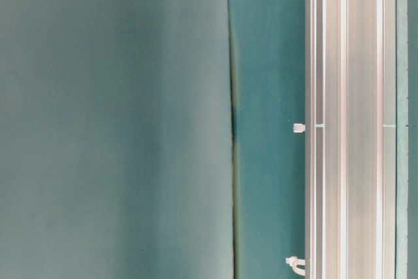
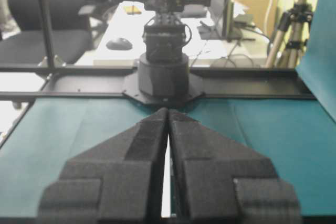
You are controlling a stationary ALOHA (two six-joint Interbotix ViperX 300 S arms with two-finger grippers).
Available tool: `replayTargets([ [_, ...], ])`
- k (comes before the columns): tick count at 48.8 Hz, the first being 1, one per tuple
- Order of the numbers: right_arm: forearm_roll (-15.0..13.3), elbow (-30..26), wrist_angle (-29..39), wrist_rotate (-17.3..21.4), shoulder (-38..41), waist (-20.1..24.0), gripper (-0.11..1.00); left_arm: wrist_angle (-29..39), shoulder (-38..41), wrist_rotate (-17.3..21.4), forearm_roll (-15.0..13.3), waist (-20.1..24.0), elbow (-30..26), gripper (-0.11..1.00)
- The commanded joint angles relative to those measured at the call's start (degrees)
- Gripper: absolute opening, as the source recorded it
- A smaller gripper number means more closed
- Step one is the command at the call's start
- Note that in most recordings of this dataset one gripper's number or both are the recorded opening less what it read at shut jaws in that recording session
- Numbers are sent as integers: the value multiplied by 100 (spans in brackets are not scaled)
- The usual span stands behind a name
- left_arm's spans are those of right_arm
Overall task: Lift the large metal rail with both hands.
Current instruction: 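Move both grippers inward and down over the two ends of the silver rail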
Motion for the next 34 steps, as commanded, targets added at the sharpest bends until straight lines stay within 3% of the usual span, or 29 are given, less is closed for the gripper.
replayTargets([
  [1, 79, -202, -18, 53, 18, -26, 11, 466, -79, -79, 62, 44, -510, 14],
  [4, 281, -431, 316, 44, 35, -53, 6, 1055, -79, -70, 79, 88, -765, 14],
  [7, 308, -659, 826, 35, 62, -149, 0, 1696, -70, -88, 79, 97, -1002, 5],
  [15, 316, -1301, 2610, 105, 193, -246, 0, 3182, 79, -237, 79, 18, -1573, -1],
  [25, 325, -1934, 4649, 527, 483, -237, 0, 4219, 519, -694, 79, -26, -2057, -1],
  [34, 325, -2285, 5845, 615, 879, -158, 0, 5089, 1125, -870, 79, -114, -2487, -1],
])
